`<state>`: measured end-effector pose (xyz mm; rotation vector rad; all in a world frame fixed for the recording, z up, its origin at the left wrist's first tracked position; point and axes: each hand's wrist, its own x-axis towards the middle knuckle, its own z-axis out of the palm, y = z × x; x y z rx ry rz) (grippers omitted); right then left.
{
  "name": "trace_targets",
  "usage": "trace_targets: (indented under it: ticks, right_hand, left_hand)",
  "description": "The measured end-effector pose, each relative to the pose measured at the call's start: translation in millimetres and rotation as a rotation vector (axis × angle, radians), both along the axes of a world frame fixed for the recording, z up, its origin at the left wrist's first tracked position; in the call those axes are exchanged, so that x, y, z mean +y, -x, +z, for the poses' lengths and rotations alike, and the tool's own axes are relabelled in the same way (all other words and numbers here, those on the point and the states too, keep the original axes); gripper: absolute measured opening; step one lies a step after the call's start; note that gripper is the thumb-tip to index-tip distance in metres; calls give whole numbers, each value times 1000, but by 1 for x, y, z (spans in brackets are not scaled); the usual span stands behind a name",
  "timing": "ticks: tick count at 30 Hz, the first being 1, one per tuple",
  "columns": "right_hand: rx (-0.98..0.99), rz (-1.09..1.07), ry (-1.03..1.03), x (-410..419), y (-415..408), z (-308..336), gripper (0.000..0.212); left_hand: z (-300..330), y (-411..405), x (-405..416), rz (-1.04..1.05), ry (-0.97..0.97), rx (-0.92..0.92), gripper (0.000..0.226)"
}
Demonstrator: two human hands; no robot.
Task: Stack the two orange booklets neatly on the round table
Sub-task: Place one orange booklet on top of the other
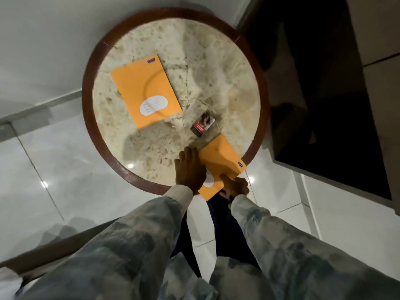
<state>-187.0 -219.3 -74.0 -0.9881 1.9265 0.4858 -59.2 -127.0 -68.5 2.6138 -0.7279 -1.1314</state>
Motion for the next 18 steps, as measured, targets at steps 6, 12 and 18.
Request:
trace_targets:
  ticks: [6,12,18]
  right_hand:
    - [-69,205,252,0,-18,52,56]
    - [-423,527,528,-22,-129,61,50]
    - [-498,905,485,-33,-277,25,40]
  left_hand:
    - [13,-3,6,219,193,122,38]
    - [38,-80,23,570,457,-75,26]
    - [16,-187,29,744,352,-239,42]
